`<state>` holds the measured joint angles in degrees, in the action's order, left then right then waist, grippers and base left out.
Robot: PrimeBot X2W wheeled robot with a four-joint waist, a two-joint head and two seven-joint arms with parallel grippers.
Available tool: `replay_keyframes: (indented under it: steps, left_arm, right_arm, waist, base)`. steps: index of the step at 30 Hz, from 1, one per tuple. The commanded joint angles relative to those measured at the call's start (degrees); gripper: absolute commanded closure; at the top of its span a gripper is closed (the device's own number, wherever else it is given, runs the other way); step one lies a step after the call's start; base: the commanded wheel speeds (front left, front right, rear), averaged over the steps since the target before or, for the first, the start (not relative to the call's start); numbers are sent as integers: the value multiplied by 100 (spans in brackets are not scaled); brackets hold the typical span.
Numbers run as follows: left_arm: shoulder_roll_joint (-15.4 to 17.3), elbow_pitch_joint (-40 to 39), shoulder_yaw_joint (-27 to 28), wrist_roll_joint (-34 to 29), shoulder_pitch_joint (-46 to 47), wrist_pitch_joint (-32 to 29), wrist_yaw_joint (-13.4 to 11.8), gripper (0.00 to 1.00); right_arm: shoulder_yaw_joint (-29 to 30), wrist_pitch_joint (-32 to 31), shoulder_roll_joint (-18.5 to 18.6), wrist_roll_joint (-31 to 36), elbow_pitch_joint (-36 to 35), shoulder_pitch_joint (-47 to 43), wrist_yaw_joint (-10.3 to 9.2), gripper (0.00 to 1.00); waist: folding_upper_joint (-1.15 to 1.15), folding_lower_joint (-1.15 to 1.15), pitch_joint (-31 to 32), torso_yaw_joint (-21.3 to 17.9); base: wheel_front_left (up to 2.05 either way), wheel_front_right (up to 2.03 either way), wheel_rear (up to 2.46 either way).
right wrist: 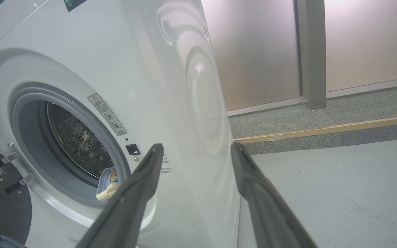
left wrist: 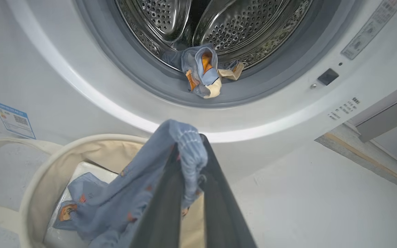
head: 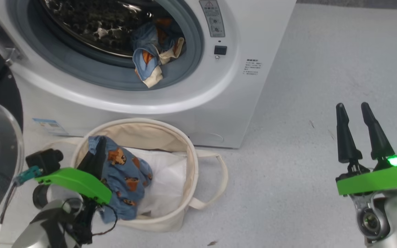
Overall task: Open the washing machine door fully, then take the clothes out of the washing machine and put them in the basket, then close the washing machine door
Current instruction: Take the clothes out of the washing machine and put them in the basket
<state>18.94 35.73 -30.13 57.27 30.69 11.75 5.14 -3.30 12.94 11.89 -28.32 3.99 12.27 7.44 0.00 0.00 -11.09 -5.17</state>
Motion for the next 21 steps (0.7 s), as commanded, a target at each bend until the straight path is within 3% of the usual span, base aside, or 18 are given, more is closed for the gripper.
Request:
replay_keyframes:
  steps: [1,8,21]
  left_arm:
    - [84,149,146,-120,396,108,62,100]
    - [-317,1447,-5,-287,1080,289,218,100]
    - [-362,2922,-66,-563,1827,323,234,100]
  right_arm:
    - [-106,4,120,5,-224,193,5,0]
    - [-135,19,113,35,-336,400,5,0]
    - [-152,104,-10,13,-560,760,5,0]
  waist:
    - [0,0,-93,-54]
    - [0,0,-454,-248]
    - [0,0,-1263,-656]
  base:
    - [0,0,0]
    - [0,0,0]
    - [0,0,0]
